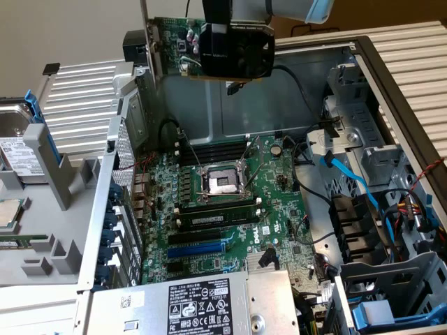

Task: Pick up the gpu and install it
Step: 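Insert the gpu into the slot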

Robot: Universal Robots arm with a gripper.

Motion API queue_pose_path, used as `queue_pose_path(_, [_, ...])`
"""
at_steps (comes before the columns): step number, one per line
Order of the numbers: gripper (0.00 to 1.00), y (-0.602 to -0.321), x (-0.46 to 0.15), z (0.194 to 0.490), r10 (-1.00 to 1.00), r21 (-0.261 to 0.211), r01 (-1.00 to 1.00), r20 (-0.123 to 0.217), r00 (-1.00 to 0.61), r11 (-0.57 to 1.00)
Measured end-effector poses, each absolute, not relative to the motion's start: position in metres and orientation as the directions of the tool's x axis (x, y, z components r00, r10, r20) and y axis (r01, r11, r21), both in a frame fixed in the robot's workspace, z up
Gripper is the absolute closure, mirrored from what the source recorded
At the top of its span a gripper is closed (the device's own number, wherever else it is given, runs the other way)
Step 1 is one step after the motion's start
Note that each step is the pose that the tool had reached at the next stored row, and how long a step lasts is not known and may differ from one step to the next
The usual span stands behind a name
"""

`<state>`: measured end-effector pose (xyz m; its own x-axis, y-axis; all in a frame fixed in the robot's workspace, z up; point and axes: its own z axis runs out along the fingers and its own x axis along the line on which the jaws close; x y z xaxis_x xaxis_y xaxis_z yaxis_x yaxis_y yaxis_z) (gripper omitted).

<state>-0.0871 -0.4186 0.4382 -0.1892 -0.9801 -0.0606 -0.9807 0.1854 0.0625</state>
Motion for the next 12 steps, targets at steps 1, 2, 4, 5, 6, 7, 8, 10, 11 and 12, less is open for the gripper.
queue_pose_path(1, [0.73,-0.4186,-0.087,0.4382,-0.983,0.063,-0.984,-0.061,-0.173,0.169])
queue_pose_path(2, [0.73,-0.4186,-0.0868,0.4381,-0.986,0.062,-0.986,-0.061,-0.158,0.155])
queue_pose_path(4, [0.73,-0.4186,-0.0864,0.438,-0.99,0.062,-0.99,-0.061,-0.13,0.127])
queue_pose_path(5, [0.73,-0.4186,-0.0862,0.4379,-0.991,0.063,-0.992,-0.061,-0.116,0.113])
queue_pose_path(6, [0.73,-0.4186,-0.086,0.4379,-0.993,0.063,-0.993,-0.061,-0.102,0.098])
queue_pose_path(7, [0.73,-0.4186,-0.0858,0.4378,-0.994,0.062,-0.994,-0.061,-0.088,0.084])
queue_pose_path(8, [0.73,-0.4186,-0.0856,0.4378,-0.995,0.062,-0.996,-0.061,-0.075,0.071])
queue_pose_path(10, [0.73,-0.4186,-0.0853,0.4378,-0.997,0.062,-0.997,-0.061,-0.051,0.047])
queue_pose_path(11, [0.73,-0.4186,-0.0851,0.4378,-0.997,0.062,-0.997,-0.061,-0.039,0.035])
queue_pose_path(12, [0.73,-0.4186,-0.085,0.4378,-0.998,0.062,-0.998,-0.061,-0.026,0.022])
